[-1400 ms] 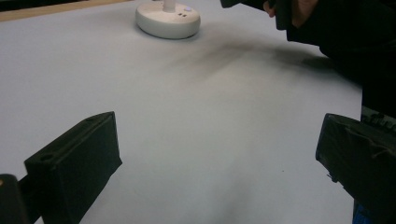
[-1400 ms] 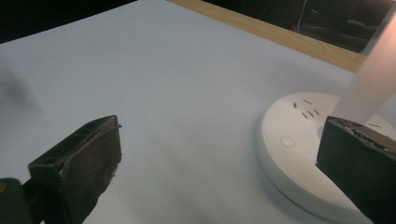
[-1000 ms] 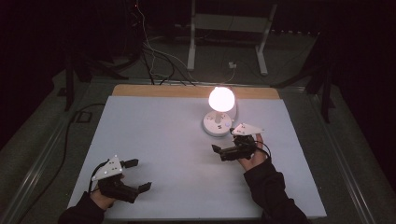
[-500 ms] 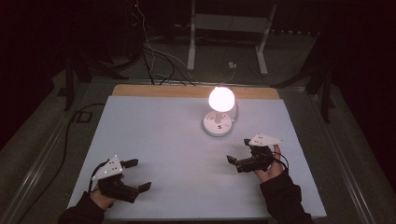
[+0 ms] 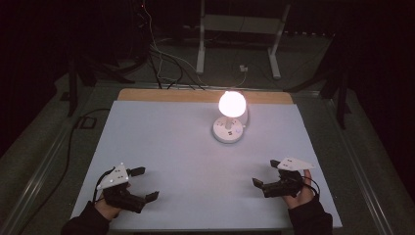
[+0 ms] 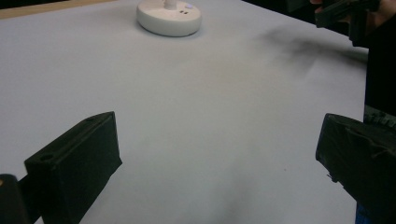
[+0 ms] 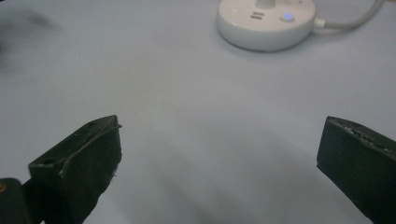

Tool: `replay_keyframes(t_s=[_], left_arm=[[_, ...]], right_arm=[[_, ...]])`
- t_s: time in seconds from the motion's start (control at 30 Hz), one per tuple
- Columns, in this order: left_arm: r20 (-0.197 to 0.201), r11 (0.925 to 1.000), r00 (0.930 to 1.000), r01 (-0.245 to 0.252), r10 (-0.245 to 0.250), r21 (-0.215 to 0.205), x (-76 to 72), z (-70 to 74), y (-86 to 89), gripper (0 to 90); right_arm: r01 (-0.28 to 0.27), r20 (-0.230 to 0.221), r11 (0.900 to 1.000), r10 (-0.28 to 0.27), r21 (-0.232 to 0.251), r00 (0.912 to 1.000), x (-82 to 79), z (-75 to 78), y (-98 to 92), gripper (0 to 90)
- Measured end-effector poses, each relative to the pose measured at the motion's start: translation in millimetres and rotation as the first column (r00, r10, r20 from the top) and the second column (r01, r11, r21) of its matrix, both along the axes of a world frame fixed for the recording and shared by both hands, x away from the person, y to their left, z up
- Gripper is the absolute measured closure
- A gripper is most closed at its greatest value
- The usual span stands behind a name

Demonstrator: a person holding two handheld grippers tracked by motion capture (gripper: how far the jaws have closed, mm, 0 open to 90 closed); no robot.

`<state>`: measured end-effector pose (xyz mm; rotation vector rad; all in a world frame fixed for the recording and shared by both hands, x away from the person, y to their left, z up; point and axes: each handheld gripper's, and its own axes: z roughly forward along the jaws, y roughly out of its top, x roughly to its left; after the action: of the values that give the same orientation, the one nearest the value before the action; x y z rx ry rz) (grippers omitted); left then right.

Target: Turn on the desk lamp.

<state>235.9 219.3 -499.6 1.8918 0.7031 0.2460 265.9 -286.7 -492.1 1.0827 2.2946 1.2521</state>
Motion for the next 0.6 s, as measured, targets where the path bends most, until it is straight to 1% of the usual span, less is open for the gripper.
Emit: replay_keyframes(t_s=[0.1, 0.17, 0.23, 0.27, 0.3, 0.37, 0.53, 0.6], left_arm=[[-0.002, 1.0, 1.0, -0.002, 0.002, -0.004, 0.1, 0.0, 0.0, 0.2], [-0.001, 1.0, 1.0, -0.003, 0.003, -0.001, 0.0, 0.0, 0.2, 0.3], [0.0, 1.0, 1.0, -0.005, 0.005, -0.004, 0.0, 0.3, 0.4, 0.3], [0.0, 1.0, 1.0, -0.005, 0.005, -0.006, 0.0, 0.3, 0.6, 0.3], [-0.001, 1.0, 1.0, -0.006, 0.006, -0.006, 0.0, 0.2, 0.7, 0.3], [-0.001, 1.0, 1.0, -0.005, 0.005, -0.002, 0.0, 0.0, 0.3, 0.3], [0.003, 1.0, 1.0, -0.003, 0.004, -0.002, -0.3, 0.4, 0.5, 0.3], [0.002, 1.0, 1.0, -0.004, 0.004, -0.003, 0.0, 0.4, 0.5, 0.3]], right_arm=[[0.018, 0.002, 1.0, -0.017, -0.013, 0.9998, -6.5, -3.0, -8.0, 0.0], [0.035, -0.001, 0.999, -0.035, -0.002, 0.9994, -10.2, -3.9, -13.4, 0.0], [0.047, -0.003, 0.999, -0.047, -0.009, 0.9989, -14.7, -4.6, -17.7, 0.0], [0.056, 0.0, 0.998, -0.056, -0.025, 0.9984, -19.8, -6.9, -20.3, 0.0], [0.056, 0.0, 0.998, -0.056, -0.025, 0.9984, -19.8, -6.9, -20.3, 0.0], [0.068, -0.003, 0.995, -0.068, -0.067, 0.9977, -25.8, -11.5, -25.4, 0.0], [0.087, -0.014, 0.993, -0.088, -0.08, 0.996, -27.2, -15.5, -31.9, 0.0], [0.083, -0.016, 0.994, -0.084, -0.077, 0.9963, -25.8, -16.4, -32.3, 0.0]])
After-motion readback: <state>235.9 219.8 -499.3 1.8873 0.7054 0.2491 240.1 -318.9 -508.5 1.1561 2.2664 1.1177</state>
